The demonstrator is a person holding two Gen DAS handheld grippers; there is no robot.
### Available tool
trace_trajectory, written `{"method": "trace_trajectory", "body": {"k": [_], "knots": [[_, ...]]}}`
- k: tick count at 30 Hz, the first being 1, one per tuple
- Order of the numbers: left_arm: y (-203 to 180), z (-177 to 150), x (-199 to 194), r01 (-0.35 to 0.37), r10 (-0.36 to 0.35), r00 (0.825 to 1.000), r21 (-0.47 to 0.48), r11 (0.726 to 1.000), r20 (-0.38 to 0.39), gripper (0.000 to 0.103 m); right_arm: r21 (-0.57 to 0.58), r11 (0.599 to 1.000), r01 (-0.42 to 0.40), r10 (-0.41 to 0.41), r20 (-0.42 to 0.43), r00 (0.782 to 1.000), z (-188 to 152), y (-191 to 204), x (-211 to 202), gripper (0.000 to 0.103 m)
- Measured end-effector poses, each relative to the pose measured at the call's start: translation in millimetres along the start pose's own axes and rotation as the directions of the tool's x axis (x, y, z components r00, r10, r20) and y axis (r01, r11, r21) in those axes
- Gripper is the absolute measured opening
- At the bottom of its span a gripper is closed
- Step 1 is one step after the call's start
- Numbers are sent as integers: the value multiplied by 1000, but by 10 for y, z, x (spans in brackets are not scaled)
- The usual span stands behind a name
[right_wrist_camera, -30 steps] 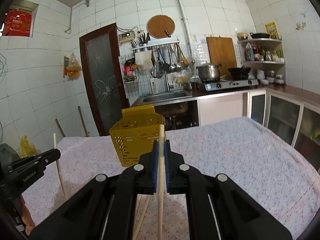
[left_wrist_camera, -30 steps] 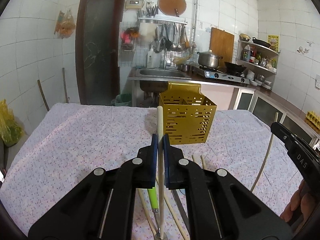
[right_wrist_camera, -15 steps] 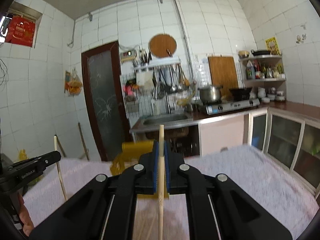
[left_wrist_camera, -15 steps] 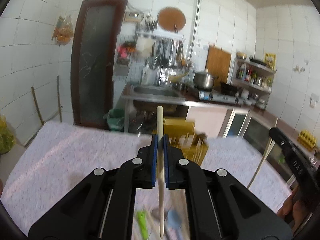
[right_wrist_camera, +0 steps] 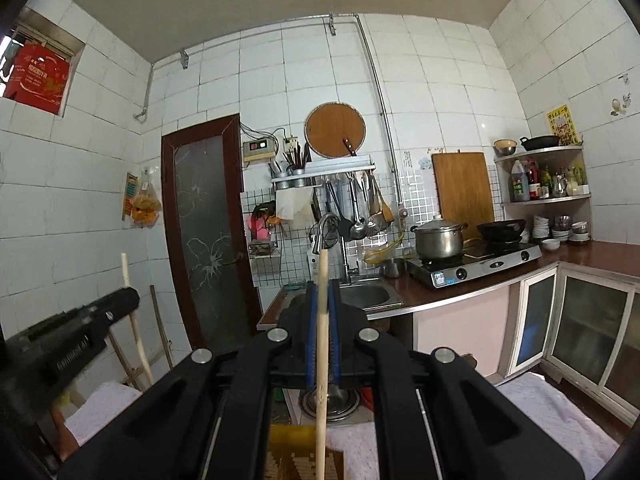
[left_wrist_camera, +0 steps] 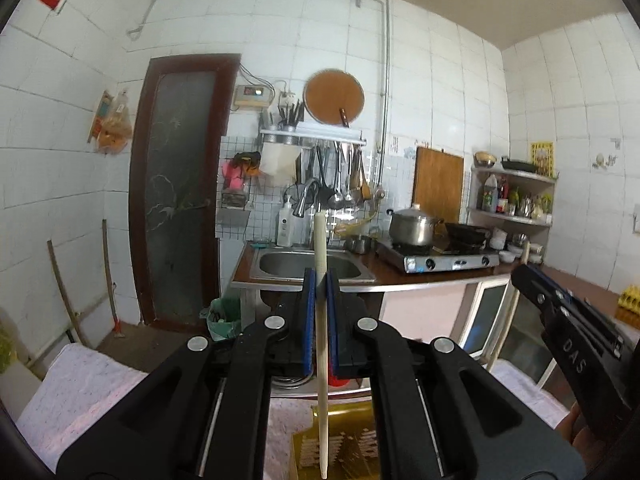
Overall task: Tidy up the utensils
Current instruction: 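Carry both chopsticks over the yellow holder and open both tools to drop them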
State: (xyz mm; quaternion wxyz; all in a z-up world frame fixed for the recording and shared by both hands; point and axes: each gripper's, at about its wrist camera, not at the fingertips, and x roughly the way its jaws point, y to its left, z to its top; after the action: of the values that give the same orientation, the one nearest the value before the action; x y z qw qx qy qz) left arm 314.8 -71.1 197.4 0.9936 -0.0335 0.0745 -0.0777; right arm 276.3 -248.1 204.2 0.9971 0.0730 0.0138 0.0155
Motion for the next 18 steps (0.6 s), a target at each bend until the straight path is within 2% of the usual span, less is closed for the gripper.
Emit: {"method": "trace_trajectory", "body": {"k": [5,10,16,17,18], "knots": [[52,-460,508,-1,3,997,21,1000,-77,5,-16,1000,-5,4,-69,998,-443,-35,374,6],[125,-816,729,-5,9,989,28,1000,-144,5,-21,1000,5,-8,-150,989,-811,-74,549,6],[270,-890,713,-9,7,979,-8,1000,-202,6,-8,1000,7,-9,-223,975,-903,-134,560,7],[294,-861,662,-14,13,979,-5,1000,-205,14,-11,1000,19,-21,-228,973,-879,-137,548,9],[305,-824,614,-19,19,978,1,1000,-208,22,-14,999,36,-38,-235,971,-824,-150,500,26]]}}
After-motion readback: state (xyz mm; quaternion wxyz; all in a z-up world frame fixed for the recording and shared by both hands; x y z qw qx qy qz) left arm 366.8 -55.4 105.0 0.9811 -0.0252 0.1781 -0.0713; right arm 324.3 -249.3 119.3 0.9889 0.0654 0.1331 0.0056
